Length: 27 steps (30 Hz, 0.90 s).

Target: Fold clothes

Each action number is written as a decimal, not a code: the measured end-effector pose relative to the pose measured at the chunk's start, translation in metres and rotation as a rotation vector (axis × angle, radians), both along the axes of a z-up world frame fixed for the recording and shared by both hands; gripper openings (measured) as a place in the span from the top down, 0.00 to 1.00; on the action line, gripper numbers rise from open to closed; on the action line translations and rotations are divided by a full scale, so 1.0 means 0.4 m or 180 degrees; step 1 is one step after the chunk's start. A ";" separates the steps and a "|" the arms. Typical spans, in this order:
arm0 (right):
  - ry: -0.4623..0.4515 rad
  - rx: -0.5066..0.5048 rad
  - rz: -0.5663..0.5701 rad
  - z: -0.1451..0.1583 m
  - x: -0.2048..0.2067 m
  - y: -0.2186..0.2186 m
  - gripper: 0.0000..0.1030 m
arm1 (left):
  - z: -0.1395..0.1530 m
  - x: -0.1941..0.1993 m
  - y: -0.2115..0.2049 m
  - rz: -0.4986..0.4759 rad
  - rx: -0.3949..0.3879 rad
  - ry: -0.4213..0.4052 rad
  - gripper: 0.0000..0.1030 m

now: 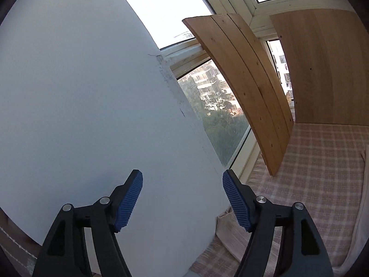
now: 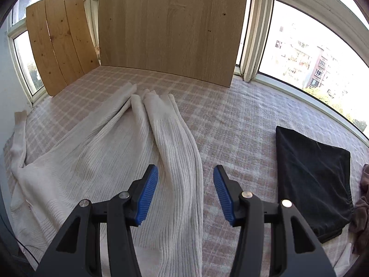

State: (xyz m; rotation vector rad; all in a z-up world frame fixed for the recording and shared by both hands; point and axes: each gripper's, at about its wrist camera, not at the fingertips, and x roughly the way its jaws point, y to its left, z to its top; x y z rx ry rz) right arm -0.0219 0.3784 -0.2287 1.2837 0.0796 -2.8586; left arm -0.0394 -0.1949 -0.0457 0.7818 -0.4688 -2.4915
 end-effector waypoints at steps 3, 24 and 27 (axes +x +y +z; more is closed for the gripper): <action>-0.0183 -0.0050 0.0167 -0.027 -0.133 -0.017 0.52 | -0.047 -0.056 0.110 -0.0370 0.0359 -0.0117 0.27; -0.0451 -0.0123 0.0404 -0.156 -0.385 -0.121 0.91 | -0.556 -0.416 0.832 -0.2164 0.1714 -0.1683 0.65; -0.0269 -0.0235 0.0188 -0.128 -0.359 -0.075 0.91 | -0.558 -0.410 0.849 -0.2244 0.1709 -0.1648 0.87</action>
